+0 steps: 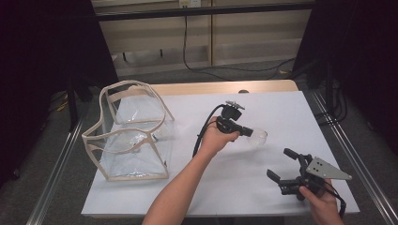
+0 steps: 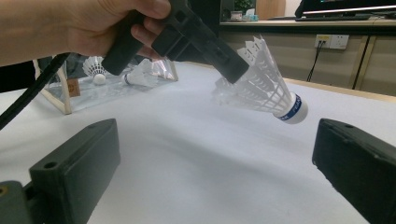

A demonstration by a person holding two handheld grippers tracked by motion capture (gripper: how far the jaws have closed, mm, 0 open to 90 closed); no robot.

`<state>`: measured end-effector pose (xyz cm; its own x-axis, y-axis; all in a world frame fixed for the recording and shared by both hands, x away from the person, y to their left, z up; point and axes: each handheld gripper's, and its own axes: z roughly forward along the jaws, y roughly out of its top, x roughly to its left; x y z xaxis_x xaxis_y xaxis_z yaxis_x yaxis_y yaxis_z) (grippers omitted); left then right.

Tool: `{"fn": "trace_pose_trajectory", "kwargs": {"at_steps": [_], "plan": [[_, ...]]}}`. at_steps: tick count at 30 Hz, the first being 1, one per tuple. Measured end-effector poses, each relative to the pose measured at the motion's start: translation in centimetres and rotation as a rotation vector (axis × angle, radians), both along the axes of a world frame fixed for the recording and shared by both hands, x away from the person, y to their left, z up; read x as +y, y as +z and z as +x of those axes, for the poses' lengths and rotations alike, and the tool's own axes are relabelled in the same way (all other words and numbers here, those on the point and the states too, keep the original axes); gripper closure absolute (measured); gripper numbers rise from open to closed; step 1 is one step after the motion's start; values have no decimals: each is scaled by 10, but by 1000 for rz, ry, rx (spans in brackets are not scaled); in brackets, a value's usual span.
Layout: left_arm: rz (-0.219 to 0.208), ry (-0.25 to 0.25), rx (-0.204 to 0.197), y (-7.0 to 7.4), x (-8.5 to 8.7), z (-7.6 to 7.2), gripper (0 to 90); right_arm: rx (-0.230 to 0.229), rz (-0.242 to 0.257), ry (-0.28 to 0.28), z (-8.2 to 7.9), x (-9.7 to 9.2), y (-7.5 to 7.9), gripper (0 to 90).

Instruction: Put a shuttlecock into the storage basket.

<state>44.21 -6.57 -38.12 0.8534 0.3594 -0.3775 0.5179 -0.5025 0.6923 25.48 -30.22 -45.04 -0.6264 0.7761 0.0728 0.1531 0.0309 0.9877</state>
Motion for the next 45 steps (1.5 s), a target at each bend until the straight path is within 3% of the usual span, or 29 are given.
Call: {"fn": "trace_pose_trajectory", "kwargs": {"at_steps": [11, 30, 45], "plan": [[-5, -6, 29, 14, 12, -5, 900, 1, 0, -1, 0, 0, 0, 7], [11, -45, 22, 54, 30, -16, 900, -4, -4, 1, 0, 2, 0, 7], [29, -61, 24, 76, 44, -21, 900, -7, -6, 2, 0, 2, 0, 7]]}}
